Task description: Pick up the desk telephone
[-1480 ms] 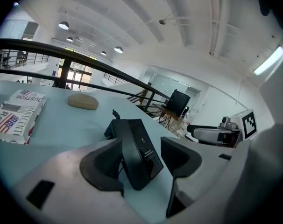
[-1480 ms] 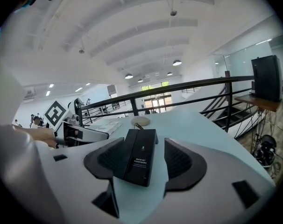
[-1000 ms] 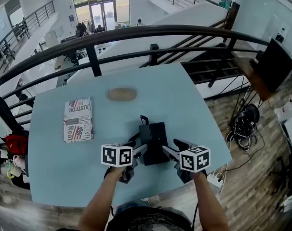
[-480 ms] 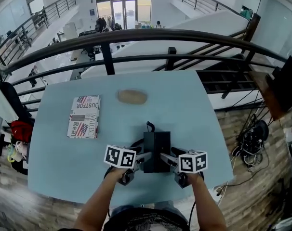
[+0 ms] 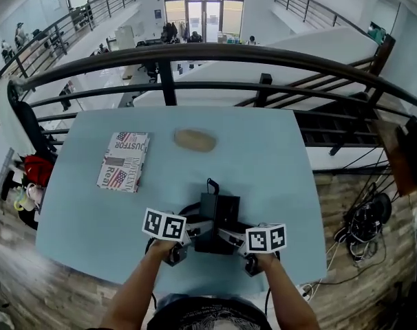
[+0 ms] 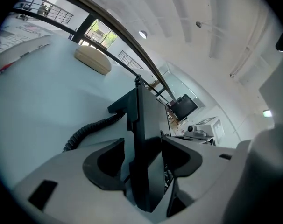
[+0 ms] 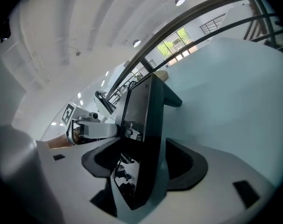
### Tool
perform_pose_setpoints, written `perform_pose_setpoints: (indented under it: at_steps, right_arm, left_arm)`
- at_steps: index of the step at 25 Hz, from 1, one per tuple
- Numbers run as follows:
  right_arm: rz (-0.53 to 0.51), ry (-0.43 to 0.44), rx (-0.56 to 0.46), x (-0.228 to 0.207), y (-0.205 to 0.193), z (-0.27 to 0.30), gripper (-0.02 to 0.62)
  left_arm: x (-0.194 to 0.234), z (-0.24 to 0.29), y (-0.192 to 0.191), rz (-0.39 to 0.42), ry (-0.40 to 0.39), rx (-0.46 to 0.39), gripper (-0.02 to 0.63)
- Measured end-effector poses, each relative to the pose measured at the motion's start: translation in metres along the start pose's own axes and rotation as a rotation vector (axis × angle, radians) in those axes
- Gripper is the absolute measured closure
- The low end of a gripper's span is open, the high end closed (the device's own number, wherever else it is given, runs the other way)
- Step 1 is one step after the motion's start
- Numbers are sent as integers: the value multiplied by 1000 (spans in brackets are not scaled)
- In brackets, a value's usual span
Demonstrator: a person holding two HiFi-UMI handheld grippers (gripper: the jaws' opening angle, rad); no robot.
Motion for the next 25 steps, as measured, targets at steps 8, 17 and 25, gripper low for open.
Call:
perform_pose_setpoints:
  at_steps: [8,17,25]
  right_arm:
    - [13,53,-1,-4,3,3,336]
    - [38,58,-26,-2,1,3,348]
    - [73,75,-64,-2,1,-3,369]
  left_arm:
    - [-3,3,2,14,-55,-10,417]
    - [-5,0,-3,-10,-37,-63,430]
    - [-8,0,-7,-39,-36,-120,442]
Point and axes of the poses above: the fingertips, and each gripper's own axes: z forward along the fingers, x to its left, y out of its top, the point moved 9 cm from there along -z, backward along the fingers, and after that the axes turned 9 degrees about x, right-handed, at the moved point
